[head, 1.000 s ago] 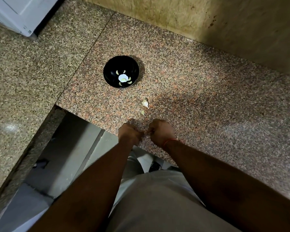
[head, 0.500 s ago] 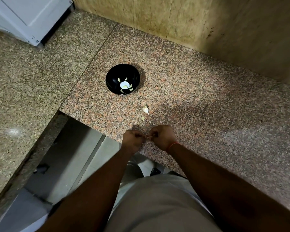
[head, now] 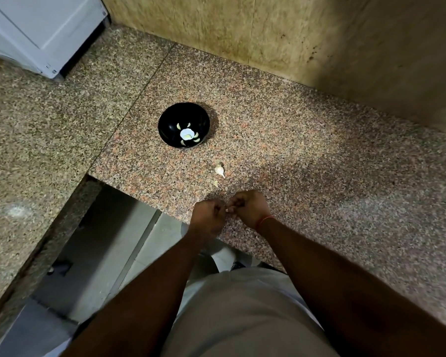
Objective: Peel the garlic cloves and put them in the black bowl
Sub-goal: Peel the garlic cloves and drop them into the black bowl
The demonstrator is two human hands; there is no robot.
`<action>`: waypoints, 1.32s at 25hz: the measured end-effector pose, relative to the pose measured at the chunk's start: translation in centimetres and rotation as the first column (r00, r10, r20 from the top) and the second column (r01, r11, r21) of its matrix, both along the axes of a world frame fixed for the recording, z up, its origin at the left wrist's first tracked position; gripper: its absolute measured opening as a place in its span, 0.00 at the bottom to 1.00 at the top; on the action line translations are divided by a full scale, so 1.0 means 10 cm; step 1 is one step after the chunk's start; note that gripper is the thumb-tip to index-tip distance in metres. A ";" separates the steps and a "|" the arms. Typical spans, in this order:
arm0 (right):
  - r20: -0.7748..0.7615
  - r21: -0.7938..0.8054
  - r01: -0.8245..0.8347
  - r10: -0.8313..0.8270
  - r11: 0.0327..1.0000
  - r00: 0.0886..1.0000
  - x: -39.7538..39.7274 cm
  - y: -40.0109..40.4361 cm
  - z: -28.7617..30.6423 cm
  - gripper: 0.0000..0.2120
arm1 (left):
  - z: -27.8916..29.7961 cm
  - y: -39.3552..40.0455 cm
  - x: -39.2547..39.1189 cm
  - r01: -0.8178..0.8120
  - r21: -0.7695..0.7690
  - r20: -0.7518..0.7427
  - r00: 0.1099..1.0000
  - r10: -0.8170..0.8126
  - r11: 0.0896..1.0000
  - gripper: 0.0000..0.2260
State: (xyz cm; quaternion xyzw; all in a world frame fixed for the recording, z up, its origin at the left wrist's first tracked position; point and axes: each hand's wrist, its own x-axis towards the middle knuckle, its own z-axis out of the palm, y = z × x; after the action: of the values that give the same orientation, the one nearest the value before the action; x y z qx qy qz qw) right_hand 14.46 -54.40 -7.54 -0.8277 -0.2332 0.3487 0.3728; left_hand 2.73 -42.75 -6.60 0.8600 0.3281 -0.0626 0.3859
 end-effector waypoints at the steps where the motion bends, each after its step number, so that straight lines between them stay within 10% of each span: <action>1: -0.057 0.011 0.031 -0.030 0.999 0.998 0.00 -0.01 0.00 0.09 | 0.02 0.00 -0.01 0.005 -0.011 0.023 1.000 -0.004 1.000 0.16; 10: -0.446 0.077 0.238 -0.180 0.968 0.877 -0.03 0.01 0.12 0.06 | -0.08 0.04 -0.09 -0.090 -0.182 0.117 0.987 0.113 0.979 0.11; 33: -0.571 0.026 0.301 -0.233 0.953 0.787 0.04 0.16 0.11 0.06 | -0.06 0.10 -0.06 -0.205 -0.273 0.172 0.951 0.257 0.940 0.09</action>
State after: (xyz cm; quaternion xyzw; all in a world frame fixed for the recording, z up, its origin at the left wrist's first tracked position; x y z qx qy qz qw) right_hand 14.88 -52.83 -6.43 -0.6899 -0.0133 0.5059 0.5176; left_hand 2.11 -41.71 -7.18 0.7610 0.3750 0.0310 0.5284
